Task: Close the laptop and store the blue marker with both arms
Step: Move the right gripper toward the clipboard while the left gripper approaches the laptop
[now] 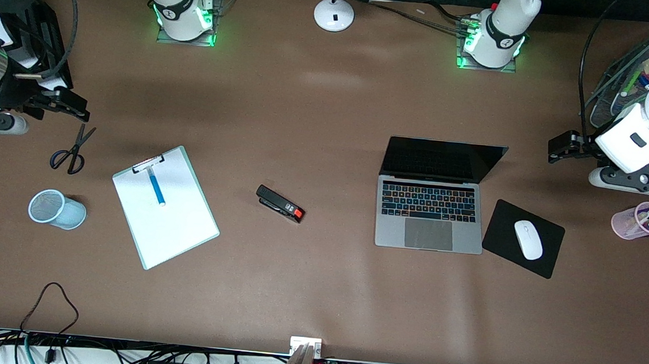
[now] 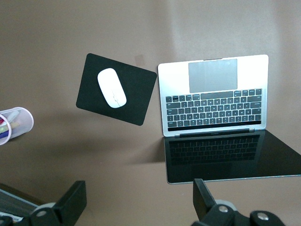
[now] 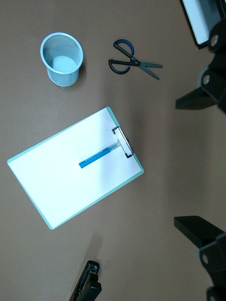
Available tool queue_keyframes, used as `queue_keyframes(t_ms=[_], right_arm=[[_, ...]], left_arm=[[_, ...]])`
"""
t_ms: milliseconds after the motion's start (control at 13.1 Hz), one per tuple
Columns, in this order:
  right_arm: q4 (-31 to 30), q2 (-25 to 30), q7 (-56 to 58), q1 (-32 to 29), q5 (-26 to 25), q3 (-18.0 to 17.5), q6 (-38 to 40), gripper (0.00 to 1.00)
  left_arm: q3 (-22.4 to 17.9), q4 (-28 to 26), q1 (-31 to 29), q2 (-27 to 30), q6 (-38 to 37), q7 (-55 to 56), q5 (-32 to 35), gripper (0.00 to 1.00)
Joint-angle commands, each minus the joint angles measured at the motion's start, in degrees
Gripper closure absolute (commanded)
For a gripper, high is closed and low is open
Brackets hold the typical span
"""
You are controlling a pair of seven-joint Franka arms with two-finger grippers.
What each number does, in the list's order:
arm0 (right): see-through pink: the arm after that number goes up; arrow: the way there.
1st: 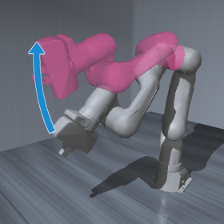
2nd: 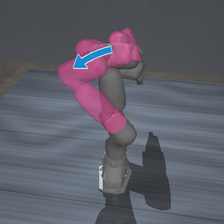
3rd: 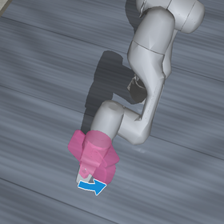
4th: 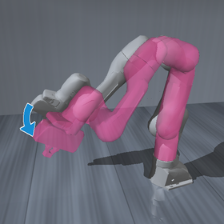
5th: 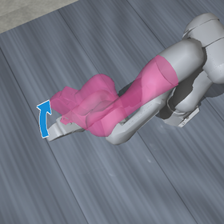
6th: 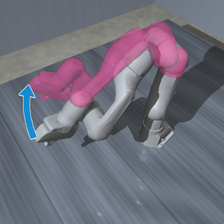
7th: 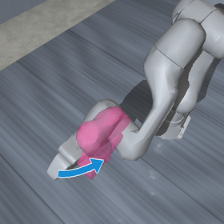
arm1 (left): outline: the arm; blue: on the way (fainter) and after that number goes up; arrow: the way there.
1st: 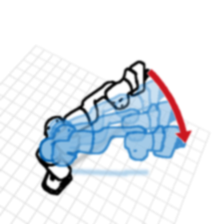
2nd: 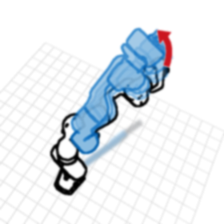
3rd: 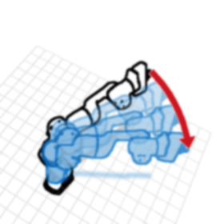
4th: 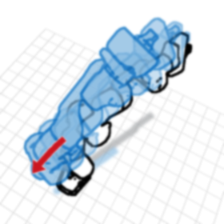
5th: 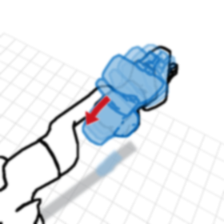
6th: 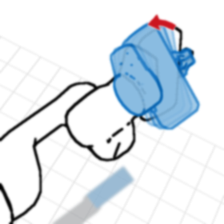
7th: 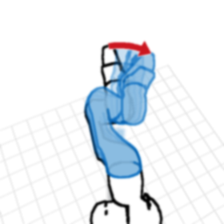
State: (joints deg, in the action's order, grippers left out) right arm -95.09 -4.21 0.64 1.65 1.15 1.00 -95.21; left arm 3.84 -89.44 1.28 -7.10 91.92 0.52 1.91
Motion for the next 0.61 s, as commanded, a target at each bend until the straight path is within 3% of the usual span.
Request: queue_keyframes(t_ms=[0, 153, 230, 383, 460, 536], right_arm=[[1.3, -3.2, 0.1, -0.2, 0.6, -0.2, -0.2, 0.0], [1.3, -6.5, 0.1, -0.2, 0.4, -0.2, -2.9, 0.0], [1.3, -8.6, 0.8, -0.1, 0.3, -0.2, -3.8, 0.0], [1.3, -11.4, 0.9, -0.2, 0.2, -0.3, -5.8, 0.0], [1.5, -12.0, 1.5, -0.2, 0.0, -0.4, -7.2, 0.0], [1.5, -12.7, 2.5, -0.2, 0.1, -0.5, -8.6, 0.0]], left_arm=[[0.0, 1.9, 0.6, -2.0, -1.0, 0.3, -0.2, 0.0], [0.0, 1.8, 0.5, -3.8, -2.4, -0.2, -0.2, 0.0], [0.1, 1.9, 0.6, -4.0, -2.5, -0.2, -0.2, 0.11], [0.1, 1.9, 0.7, -4.0, -4.5, -0.3, -0.1, 0.66], [0.1, 1.9, 0.7, -4.0, -5.4, -0.2, -0.1, 0.89], [0.1, 1.7, 0.7, -4.0, -6.3, -0.3, -0.2, 0.94]])
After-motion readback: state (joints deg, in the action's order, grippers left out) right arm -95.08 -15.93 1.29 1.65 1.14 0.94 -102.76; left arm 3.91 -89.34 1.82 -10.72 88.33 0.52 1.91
